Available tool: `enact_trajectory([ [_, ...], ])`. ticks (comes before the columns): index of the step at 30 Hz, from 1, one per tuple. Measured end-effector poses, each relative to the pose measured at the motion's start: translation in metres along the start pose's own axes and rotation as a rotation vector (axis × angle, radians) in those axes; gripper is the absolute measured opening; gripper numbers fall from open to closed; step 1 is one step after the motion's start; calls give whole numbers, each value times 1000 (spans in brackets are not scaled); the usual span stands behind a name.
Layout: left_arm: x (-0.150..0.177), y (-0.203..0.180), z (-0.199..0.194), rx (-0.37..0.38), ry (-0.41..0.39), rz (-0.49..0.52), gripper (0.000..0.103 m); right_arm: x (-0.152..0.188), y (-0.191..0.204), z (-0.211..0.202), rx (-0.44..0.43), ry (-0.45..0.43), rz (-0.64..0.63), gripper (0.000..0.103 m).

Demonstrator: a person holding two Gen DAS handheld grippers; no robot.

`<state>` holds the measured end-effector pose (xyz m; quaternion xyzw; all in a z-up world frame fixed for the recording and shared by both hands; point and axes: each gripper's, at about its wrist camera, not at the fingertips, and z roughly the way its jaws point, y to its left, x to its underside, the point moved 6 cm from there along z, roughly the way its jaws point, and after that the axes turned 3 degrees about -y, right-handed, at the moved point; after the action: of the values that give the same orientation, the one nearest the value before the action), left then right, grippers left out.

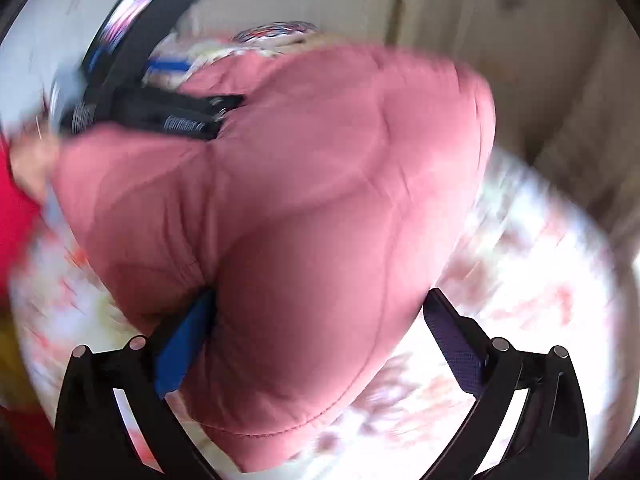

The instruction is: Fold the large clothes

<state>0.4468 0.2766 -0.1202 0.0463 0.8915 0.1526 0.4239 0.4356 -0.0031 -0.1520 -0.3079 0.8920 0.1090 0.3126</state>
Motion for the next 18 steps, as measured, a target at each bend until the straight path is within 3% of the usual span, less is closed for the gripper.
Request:
enact_trajectory([
  [3, -3, 2, 4, 26, 21, -20, 101, -22, 28, -36, 158, -138, -182, 97],
  [6, -5, 2, 4, 23, 16, -10, 101, -51, 53, -48, 245, -221, -335, 98],
  [9, -4, 5, 3, 34, 10, -31, 101, -74, 46, -16, 261, -151, -342, 98],
  [11, -4, 11, 1, 53, 9, -72, 101, -73, 42, 33, 202, 7, -343, 98],
  [15, -9, 44, -39, -53, -30, -155, 101, -80, 49, 45, 161, 4, -363, 99],
  [18, -8, 64, -105, -142, -109, -187, 101, -79, 46, 44, 128, 29, -343, 99],
])
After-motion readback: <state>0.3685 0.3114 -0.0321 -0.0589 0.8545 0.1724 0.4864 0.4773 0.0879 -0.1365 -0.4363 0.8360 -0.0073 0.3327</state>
